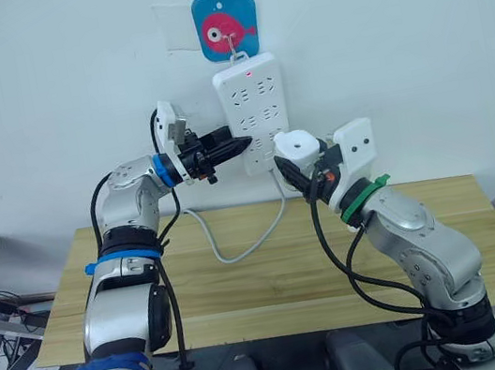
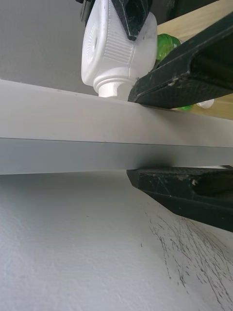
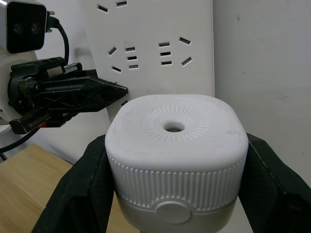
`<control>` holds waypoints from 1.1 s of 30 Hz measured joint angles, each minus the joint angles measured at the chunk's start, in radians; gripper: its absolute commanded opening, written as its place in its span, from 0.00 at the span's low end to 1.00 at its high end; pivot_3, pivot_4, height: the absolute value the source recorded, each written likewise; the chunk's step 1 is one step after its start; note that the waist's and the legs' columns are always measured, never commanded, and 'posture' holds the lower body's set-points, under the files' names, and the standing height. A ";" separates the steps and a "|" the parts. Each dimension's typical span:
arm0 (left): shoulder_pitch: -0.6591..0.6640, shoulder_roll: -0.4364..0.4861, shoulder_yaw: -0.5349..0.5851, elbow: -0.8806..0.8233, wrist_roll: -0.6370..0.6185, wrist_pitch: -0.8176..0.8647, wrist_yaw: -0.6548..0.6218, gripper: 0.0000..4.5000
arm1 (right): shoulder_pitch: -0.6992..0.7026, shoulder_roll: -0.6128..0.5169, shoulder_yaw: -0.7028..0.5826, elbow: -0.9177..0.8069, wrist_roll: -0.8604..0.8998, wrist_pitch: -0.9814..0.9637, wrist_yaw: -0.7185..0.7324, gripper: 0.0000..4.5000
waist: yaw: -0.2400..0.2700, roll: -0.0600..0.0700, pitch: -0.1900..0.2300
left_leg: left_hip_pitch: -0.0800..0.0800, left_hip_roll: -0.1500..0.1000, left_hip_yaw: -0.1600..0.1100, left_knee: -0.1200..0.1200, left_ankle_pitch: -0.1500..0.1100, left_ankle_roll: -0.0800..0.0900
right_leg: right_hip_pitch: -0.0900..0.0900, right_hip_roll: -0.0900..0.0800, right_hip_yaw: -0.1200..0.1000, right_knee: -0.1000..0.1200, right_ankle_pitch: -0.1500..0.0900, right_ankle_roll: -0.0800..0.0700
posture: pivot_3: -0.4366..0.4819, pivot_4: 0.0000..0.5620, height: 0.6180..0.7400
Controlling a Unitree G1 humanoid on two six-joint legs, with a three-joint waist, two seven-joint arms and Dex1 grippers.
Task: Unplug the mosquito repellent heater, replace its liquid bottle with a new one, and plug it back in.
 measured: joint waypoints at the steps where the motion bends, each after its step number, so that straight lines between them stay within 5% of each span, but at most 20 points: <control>1: 0.000 0.001 0.000 0.000 0.000 -0.001 0.000 0.28 | 0.000 0.003 0.000 0.001 -0.002 0.000 0.000 0.66 | 0.000 0.000 0.000 | 0.000 0.000 0.000 0.000 0.000 0.000 | 0.000 0.000 0.000 0.000 0.000 0.000 | 0.42 0.36 1.00; 33: 0.001 0.003 0.007 -0.006 0.016 -0.015 0.001 0.28 | -0.001 0.078 -0.014 0.012 -0.014 0.016 0.011 0.66 | 0.000 0.000 0.000 | 0.000 0.000 0.000 -0.001 0.000 0.000 | 0.000 0.000 0.000 0.000 0.000 0.000 | 0.44 0.33 1.00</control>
